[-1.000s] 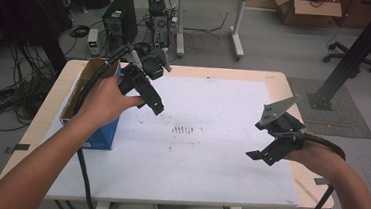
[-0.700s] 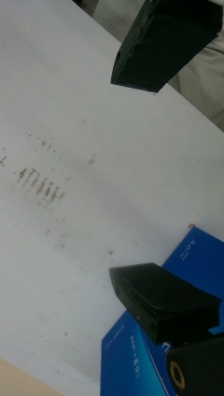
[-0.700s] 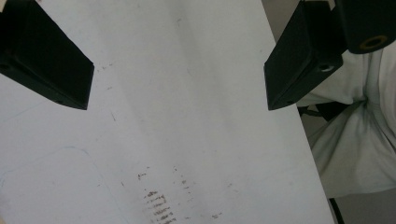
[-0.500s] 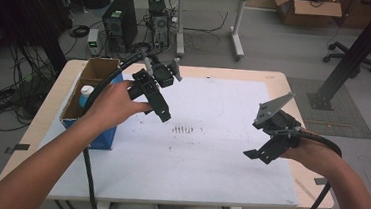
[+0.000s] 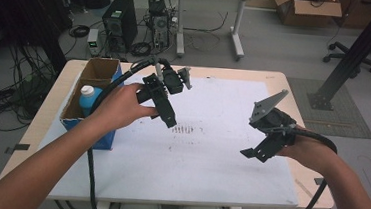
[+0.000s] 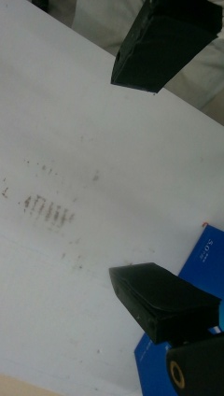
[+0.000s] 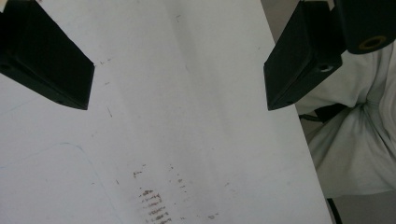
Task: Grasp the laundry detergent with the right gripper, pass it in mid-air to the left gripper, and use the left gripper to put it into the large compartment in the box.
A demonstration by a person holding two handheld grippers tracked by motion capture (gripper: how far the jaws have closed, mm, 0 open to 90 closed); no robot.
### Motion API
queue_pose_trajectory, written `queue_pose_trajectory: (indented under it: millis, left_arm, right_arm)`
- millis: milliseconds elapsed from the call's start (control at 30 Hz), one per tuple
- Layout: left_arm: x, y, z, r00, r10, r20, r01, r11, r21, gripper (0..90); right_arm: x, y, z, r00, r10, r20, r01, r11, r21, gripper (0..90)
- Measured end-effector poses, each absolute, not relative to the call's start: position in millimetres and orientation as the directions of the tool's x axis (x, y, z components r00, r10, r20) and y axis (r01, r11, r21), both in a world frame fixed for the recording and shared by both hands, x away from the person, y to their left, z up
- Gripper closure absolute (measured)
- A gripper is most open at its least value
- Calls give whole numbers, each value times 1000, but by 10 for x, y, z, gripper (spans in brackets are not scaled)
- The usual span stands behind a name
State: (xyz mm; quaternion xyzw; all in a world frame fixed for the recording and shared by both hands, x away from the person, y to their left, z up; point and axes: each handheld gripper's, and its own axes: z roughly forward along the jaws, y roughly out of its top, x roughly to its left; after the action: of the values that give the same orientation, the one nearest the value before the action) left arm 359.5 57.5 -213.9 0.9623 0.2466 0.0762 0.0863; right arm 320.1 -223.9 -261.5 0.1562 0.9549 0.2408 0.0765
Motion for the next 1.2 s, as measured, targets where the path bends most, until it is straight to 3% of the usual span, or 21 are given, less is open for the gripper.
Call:
queue_pose_trajectory:
  millis: [1200]
  left_arm:
    - [3660, 494, -2114, 888, 446, 115, 420, -886, 197, 90]
  right_arm:
    - [3232, -2229, -2601, -942, 327, -74, 255, 842, 476, 85]
